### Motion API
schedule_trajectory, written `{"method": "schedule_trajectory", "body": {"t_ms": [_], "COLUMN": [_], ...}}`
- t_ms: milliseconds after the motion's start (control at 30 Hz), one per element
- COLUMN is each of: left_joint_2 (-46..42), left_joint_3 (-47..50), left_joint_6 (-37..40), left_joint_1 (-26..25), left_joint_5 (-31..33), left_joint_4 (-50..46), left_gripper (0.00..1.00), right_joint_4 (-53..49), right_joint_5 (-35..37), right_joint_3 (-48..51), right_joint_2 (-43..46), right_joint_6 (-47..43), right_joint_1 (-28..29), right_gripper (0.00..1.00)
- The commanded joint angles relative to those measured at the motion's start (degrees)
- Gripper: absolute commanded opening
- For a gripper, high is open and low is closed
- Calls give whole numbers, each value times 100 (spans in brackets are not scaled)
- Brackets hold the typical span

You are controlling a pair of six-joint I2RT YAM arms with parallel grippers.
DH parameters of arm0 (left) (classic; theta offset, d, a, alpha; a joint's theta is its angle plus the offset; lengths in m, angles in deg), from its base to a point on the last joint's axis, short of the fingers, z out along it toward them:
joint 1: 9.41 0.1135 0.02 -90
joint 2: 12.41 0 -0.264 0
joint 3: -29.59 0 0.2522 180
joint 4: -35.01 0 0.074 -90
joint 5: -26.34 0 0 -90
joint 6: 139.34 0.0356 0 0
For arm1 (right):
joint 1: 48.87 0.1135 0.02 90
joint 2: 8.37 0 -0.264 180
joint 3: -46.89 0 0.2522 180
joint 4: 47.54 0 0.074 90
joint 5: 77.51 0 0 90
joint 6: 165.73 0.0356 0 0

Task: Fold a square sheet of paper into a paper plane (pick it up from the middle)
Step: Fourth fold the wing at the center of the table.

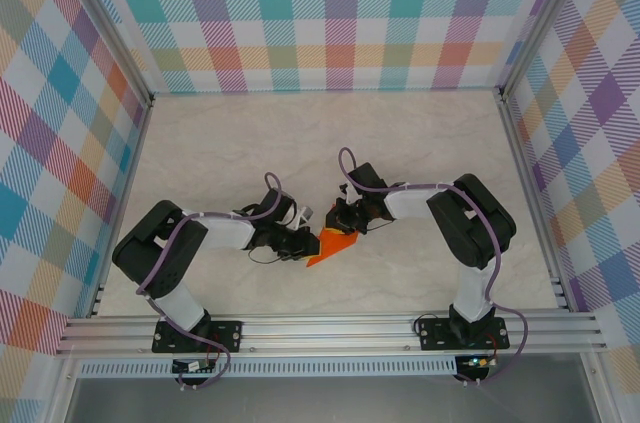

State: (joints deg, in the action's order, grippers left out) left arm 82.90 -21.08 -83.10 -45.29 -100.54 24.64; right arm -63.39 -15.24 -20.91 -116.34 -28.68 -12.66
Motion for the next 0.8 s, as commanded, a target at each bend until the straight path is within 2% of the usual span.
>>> {"method": "schedule_trajectory", "body": {"t_ms": [0,200,533,767], "left_joint_2": [62,-296,-1115,-813], "left_joint_3": [273,368,21,-186], "left_joint_6": [237,260,-136,-137], "left_joint_1": [-42,-42,-93,-199], "left_joint_5": [409,420,181,-37], "left_joint_4": [-785,-981,-644,-645], "left_gripper": [13,13,15,16], "right_joint_4": [-587,-603,-576,-582], "right_joint_5": [672,686,653,646], "right_joint_3": [315,297,289,284], "right_joint_2": [-463,-471,-515,-533], "right_joint_6": [-161,-161,-152,-143], "right_joint_1": [18,19,18,18], "right_gripper": [11,11,11,11]}}
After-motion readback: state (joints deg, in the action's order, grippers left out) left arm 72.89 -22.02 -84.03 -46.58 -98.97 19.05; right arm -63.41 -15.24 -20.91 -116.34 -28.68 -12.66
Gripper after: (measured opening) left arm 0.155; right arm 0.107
